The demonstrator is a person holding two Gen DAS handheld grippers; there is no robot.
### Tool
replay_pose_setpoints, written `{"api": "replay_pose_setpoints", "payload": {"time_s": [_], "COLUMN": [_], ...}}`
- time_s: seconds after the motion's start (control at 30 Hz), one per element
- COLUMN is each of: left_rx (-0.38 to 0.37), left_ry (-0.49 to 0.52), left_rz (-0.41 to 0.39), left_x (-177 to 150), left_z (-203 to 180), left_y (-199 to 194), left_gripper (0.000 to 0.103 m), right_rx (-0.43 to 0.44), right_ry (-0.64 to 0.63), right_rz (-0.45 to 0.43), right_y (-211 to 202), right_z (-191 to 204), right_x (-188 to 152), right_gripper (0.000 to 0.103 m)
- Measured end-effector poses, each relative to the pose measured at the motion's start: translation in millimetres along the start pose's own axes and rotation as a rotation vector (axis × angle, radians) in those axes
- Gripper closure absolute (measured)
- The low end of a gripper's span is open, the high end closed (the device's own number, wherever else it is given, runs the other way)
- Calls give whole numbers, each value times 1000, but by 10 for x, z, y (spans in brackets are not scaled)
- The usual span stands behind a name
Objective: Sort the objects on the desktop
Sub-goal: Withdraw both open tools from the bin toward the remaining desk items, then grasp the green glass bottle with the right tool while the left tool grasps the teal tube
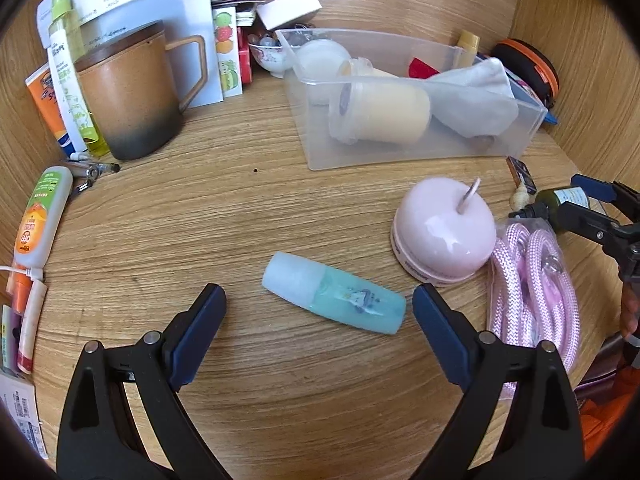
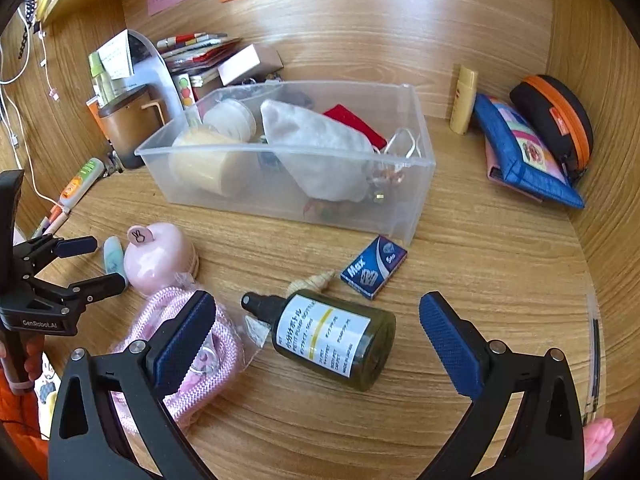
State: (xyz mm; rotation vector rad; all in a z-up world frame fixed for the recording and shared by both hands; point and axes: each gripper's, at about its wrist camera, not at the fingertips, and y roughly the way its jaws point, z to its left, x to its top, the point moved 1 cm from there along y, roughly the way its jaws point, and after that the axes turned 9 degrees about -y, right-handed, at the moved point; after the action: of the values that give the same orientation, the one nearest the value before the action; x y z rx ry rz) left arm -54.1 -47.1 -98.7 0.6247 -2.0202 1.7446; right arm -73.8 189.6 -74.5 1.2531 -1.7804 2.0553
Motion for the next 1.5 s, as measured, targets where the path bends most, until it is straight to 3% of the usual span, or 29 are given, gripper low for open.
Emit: {"api": "replay_pose_setpoints", "payload": {"time_s": [0.47, 0.57, 0.63, 0.77, 0.87, 0.93, 1.3, 1.5], "left_rx": [6, -34, -27, -39, -48, -48, -79, -66], "left_ry": [66, 83, 109, 155, 164, 163, 46, 5], "left_rz": [7, 13, 16, 26, 25, 18, -8, -71], "left_x": [26, 23, 22, 24, 21, 20, 63, 139], "left_z": [-89, -93, -107, -127, -123, -119, 39, 53], "left_y": [57, 42, 45, 57, 60, 53, 30, -126], "left_gripper": [8, 12, 19, 21, 24, 31, 31, 31], "right_rx": [17, 8, 13, 43, 51, 62, 68, 58], "right_ry": [18, 14, 16, 46, 62, 76, 105, 111], "right_rz": [17, 19, 20, 23, 24, 25, -17, -54], "right_y": [49, 62, 70, 77, 82, 84, -15, -129], "right_z": [-13, -16, -30, -97, -143, -178, -260, -348], "right_x": [-106, -124, -134, -144, -149, -162, -129, -60], "right_gripper": [4, 8, 15, 25, 38, 41, 41, 41]}}
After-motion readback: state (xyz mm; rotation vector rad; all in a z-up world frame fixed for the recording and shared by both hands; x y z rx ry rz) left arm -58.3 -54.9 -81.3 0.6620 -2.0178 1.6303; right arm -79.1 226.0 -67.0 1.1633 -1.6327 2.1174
